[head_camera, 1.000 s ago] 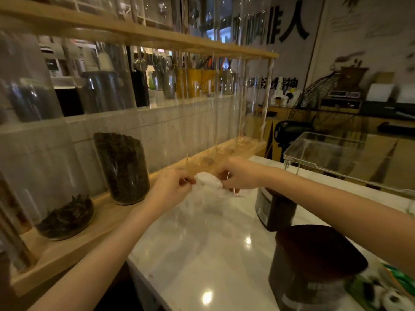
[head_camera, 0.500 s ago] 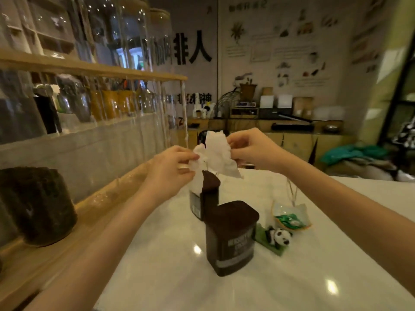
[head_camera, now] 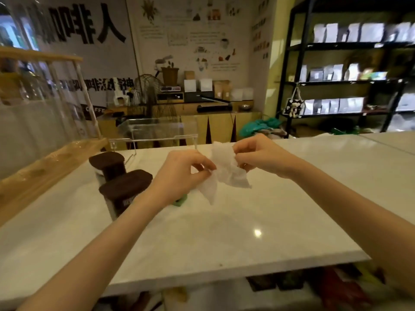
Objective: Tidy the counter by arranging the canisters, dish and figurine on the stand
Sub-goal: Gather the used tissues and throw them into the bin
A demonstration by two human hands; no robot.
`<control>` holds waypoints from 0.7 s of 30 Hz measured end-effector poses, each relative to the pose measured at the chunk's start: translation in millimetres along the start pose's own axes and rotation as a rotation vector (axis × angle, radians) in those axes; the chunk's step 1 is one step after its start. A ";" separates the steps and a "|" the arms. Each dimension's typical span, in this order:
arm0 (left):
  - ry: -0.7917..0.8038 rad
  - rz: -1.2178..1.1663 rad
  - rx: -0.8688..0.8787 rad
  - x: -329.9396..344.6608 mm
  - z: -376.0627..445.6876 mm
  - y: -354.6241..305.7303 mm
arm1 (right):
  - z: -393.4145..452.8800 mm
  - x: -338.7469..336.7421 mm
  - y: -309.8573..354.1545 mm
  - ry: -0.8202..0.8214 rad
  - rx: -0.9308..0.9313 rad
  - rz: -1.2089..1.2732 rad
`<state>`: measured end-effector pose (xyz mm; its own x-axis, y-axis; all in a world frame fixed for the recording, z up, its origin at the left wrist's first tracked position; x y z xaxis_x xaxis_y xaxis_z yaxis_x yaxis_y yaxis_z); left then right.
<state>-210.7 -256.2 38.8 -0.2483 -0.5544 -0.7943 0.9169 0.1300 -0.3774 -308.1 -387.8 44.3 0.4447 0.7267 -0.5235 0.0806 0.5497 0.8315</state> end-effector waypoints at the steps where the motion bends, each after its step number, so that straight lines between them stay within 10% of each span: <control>1: 0.032 0.004 -0.014 12.4 -4.5 -9.9 | -14.8 -3.4 -10.7 0.027 0.037 -0.019; 15: 0.514 -0.213 -0.302 190.2 -148.5 -42.4 | -187.0 49.1 -174.5 0.339 0.380 0.140; 21: 0.690 -0.206 -0.515 309.6 -223.6 4.2 | -235.6 124.6 -309.3 0.217 0.627 0.258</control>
<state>-353.7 -243.4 -315.1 -0.6788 -0.0096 -0.7343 0.6198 0.5287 -0.5799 -487.8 -370.2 -321.9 0.3362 0.9032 -0.2669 0.5237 0.0562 0.8500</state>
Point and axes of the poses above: each hand's wrist, its own z-axis towards the middle knuckle, its own x-axis out of the palm, y = z × x, the point moved 4 cm from there along z, towards the middle knuckle, and after that the axes turned 5 degrees about z, right-handed, at the moved point
